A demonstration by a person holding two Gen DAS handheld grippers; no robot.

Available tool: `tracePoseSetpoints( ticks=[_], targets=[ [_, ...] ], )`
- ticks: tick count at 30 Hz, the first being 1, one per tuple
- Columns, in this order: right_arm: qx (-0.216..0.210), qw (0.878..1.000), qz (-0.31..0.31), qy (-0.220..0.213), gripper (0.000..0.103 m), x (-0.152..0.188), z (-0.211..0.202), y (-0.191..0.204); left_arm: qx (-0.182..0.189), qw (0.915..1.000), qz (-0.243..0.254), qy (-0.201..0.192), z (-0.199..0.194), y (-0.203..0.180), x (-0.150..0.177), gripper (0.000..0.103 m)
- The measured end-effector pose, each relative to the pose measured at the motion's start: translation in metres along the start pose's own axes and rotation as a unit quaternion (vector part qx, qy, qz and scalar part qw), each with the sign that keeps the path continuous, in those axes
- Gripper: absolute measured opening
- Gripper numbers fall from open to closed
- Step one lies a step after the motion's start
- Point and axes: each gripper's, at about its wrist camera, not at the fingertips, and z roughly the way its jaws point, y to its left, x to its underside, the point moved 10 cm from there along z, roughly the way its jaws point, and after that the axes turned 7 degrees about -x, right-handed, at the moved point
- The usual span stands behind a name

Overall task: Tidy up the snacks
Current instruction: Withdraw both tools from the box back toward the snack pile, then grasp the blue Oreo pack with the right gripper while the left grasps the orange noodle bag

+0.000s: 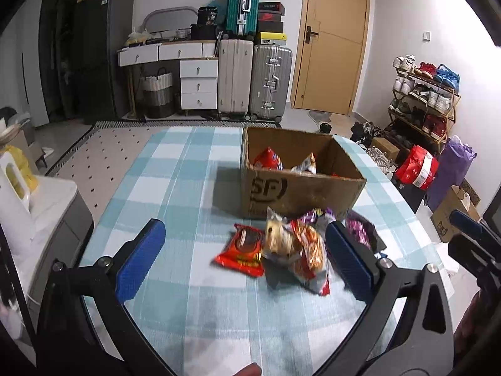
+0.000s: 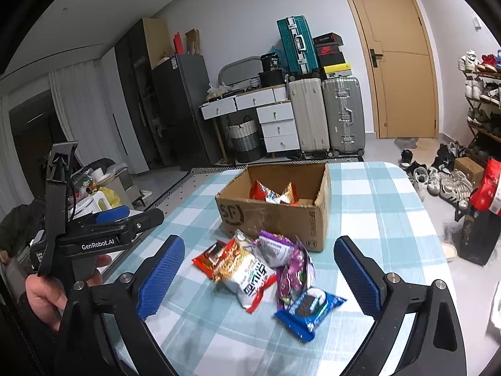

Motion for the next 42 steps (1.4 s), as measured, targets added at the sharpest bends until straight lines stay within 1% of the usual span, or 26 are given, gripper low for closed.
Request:
tracePoseSetpoints(
  ticks=[4,7,13,23,29,35,36,39,41,42],
  targets=[
    [0.005,1.0,0.001,0.011,0.099,0.014,0.004,-0.002,-0.005,0.9999,-0.001,0.013,0.01,0.004,0.025,0.102],
    [0.005,1.0,0.008,0.021,0.099,0.029,0.009,-0.005,-0.002,0.9997,-0.004,0.025,0.021,0.007,0.042,0.102],
    [0.011,0.999,0.02,0.046,0.099,0.056,0.024,-0.016,-0.002,0.9995,-0.005,0.03,0.038,0.008,0.065,0.102],
    [0.024,0.994,0.053,0.092,0.099,0.093,0.057,-0.052,0.006,0.9987,0.002,0.05,0.063,0.0,0.087,0.102],
    [0.036,0.989,0.072,0.124,0.099,0.107,0.078,-0.073,0.008,0.9985,0.009,0.054,0.078,-0.001,0.092,0.102],
    [0.039,0.985,0.075,0.148,0.099,0.113,0.098,-0.084,0.009,0.9978,0.001,0.066,0.094,0.002,0.092,0.102],
    [0.04,0.985,0.077,0.152,0.097,0.113,0.101,-0.086,0.01,0.9976,0.001,0.069,0.095,0.002,0.093,0.102],
    [0.032,0.982,0.085,0.163,0.085,0.116,0.11,-0.089,0.012,0.9972,0.005,0.074,0.101,0.0,0.096,0.102],
    [0.031,0.982,0.084,0.164,0.08,0.115,0.113,-0.091,0.013,0.997,0.006,0.076,0.103,-0.001,0.097,0.102],
    [0.035,0.982,0.082,0.164,0.071,0.115,0.112,-0.09,0.015,0.9969,0.006,0.076,0.104,-0.001,0.097,0.102]
  ],
)
